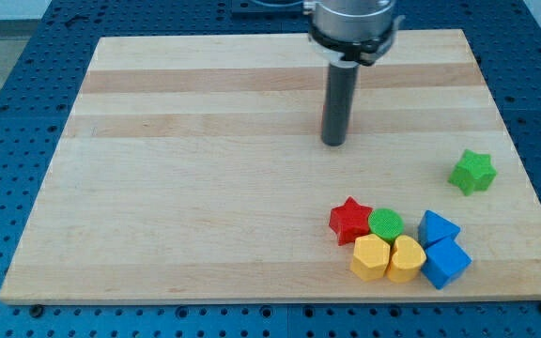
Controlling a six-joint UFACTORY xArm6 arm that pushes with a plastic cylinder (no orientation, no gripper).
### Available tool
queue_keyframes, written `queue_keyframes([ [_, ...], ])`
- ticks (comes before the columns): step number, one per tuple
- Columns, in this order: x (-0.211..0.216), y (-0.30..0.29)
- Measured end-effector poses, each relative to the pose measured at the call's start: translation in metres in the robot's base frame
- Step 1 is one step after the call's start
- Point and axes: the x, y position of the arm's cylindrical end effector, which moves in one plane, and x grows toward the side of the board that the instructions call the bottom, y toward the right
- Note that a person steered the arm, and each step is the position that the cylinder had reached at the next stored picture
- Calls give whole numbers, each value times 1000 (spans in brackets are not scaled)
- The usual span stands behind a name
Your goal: Move your arm closer to the yellow hexagon
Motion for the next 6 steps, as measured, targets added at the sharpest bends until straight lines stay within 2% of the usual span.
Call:
queue_keyframes([
  [1, 27, -77],
  [2, 79, -113],
  [3, 134, -112],
  [4, 187, -87],
  [5, 201, -63],
  [6, 195, -4],
])
